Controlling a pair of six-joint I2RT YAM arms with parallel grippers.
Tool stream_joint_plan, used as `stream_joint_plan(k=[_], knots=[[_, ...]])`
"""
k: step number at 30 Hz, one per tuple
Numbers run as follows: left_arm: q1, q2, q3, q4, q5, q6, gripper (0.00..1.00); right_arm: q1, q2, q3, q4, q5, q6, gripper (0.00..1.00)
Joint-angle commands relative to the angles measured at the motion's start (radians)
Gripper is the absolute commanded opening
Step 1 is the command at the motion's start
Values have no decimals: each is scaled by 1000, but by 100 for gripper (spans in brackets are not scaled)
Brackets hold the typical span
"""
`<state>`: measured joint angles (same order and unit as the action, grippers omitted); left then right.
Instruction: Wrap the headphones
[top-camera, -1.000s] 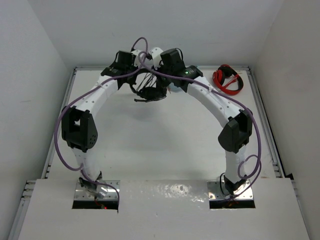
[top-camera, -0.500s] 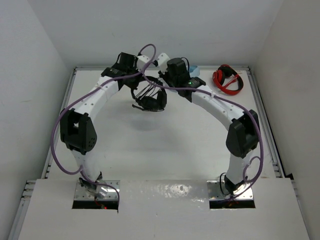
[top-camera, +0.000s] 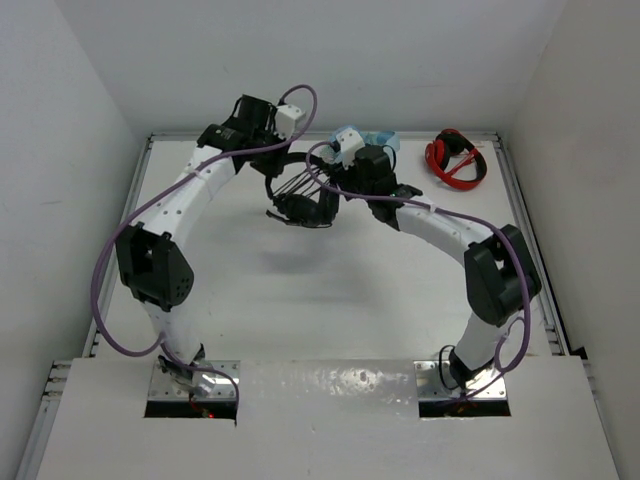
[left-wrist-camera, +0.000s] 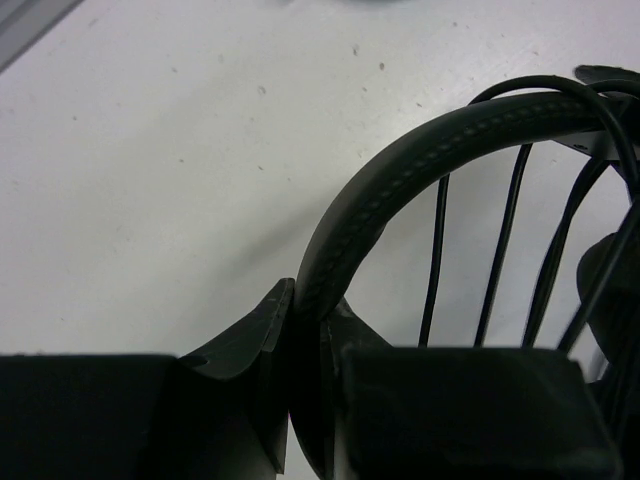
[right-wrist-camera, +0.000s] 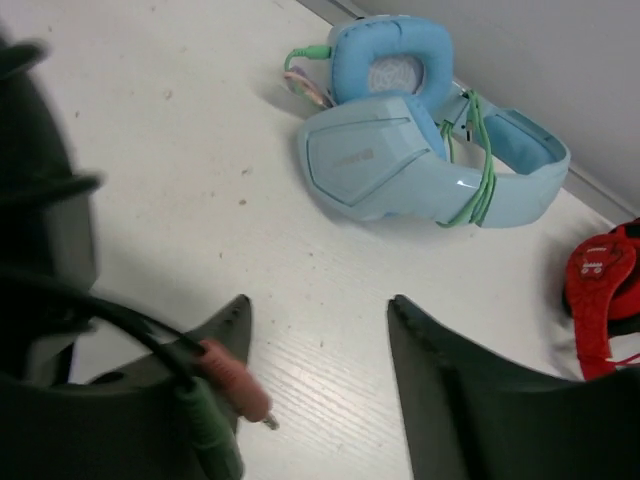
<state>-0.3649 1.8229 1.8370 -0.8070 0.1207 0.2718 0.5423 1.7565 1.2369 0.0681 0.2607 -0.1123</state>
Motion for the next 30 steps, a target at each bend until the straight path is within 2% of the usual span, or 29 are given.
stream_joint_plan(k=[1,4,6,7,8,11,13,18,26,30], knots=[[-2,-73,54,-29,92,-37,0,-21,-42,-4,92,-18,51,60],[12,-76,57,-40,117,-59,0,-51,-55,-36,70,-67,83,74],[38,-85,56,-38,126,-77,0,-85,-74,-82,82,-139,108,77],[50,-89,53,-34,120,-83,0,-120,-98,-147,97,-167,161,78],[75,-97,51,-31,116,-94,0,-136,-113,-183,139,-225,169,85],[134,-108,39,-20,100,-117,0,-154,-164,-312,186,-285,143,95],[173,-115,22,-9,112,-137,0,-156,-181,-364,190,-313,143,95],[352,-155,-116,67,106,-216,0,-157,-206,-460,197,-304,197,97],[699,-258,-396,296,-102,-411,0,-157,-230,-508,184,-367,244,99],[781,-290,-528,411,-220,-480,0,-157,-238,-505,177,-386,246,99]])
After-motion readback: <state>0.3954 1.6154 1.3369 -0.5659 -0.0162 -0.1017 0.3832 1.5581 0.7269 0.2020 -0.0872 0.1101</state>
